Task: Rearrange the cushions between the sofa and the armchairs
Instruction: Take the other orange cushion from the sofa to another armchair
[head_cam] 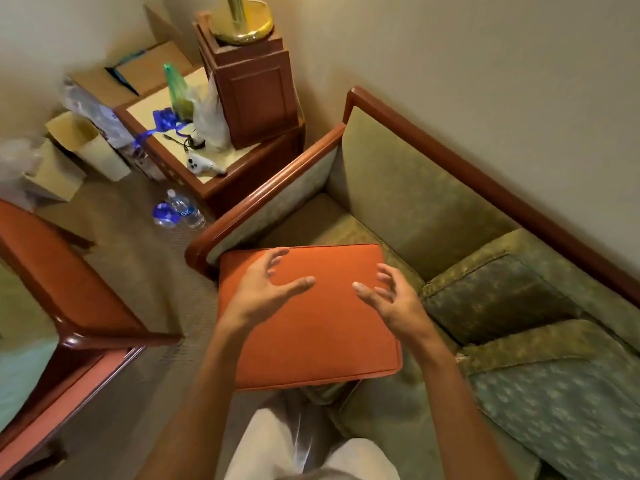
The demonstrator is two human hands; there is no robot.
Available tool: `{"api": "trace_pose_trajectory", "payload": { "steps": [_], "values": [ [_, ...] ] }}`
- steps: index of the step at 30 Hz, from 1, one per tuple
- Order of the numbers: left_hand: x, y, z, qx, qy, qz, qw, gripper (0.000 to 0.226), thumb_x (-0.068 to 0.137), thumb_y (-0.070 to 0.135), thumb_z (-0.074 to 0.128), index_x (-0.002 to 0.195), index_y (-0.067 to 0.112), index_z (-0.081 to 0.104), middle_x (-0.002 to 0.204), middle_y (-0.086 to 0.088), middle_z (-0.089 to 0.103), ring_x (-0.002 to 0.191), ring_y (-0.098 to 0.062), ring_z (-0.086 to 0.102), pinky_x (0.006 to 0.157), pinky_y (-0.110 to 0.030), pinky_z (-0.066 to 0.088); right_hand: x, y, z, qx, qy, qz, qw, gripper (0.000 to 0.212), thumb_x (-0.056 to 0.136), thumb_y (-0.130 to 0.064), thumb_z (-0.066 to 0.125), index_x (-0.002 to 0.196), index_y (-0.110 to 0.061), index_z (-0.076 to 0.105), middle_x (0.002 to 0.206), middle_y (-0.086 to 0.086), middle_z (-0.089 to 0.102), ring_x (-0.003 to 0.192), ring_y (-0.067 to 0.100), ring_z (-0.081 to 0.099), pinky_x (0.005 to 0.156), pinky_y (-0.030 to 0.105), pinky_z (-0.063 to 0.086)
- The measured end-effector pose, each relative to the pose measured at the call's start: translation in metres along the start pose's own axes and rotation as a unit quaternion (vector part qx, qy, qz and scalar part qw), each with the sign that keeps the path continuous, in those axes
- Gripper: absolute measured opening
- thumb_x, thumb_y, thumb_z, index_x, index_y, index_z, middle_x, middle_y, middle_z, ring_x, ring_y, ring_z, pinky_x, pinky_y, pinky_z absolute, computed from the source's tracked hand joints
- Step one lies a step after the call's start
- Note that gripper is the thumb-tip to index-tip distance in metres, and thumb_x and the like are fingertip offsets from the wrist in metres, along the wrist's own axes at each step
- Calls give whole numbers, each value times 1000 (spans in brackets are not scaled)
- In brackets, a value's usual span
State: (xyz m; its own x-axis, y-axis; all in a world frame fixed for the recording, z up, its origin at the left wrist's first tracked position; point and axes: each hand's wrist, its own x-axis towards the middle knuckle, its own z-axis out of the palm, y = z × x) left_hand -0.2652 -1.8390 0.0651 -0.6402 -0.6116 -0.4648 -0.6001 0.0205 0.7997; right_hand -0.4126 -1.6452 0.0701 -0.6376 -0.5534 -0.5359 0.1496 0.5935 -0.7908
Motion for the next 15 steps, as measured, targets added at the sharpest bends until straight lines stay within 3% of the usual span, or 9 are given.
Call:
{"api": "trace_pose_trajectory", "payload": {
  "steps": [5,9,12,15],
  "values": [
    [115,-33,-19,63,-31,-52,996,85,67,59,84,141,37,49,152,-3,47,138,-23,45,105,-39,43,111,-4,26,-74,-9,7,997,86,78,-51,79,149,-23,39,152,3,42,135,18,45,104,34,43],
    [218,-78,1,165,-93,-92,978,85,71,59,82,144,33,47,151,-3,46,133,-23,49,97,-34,43,228,28,50,-197,-44,28,979,110,61,-76,74,150,-23,36,150,5,46,138,21,44,114,44,36],
    [290,-124,21,245,-150,-138,948,95,69,65,81,148,29,42,152,-3,44,136,-25,47,100,-37,41,318,69,71,-309,-80,29,947,109,65,-81,67,151,-24,34,152,5,45,140,25,42,115,47,32],
    [352,-175,38,312,-194,-168,915,121,48,84,79,149,27,43,150,-1,48,132,-26,51,104,-40,46,389,109,92,-433,-173,35,884,108,58,-92,59,144,-27,46,145,5,54,135,28,48,113,48,32]
  ]
}}
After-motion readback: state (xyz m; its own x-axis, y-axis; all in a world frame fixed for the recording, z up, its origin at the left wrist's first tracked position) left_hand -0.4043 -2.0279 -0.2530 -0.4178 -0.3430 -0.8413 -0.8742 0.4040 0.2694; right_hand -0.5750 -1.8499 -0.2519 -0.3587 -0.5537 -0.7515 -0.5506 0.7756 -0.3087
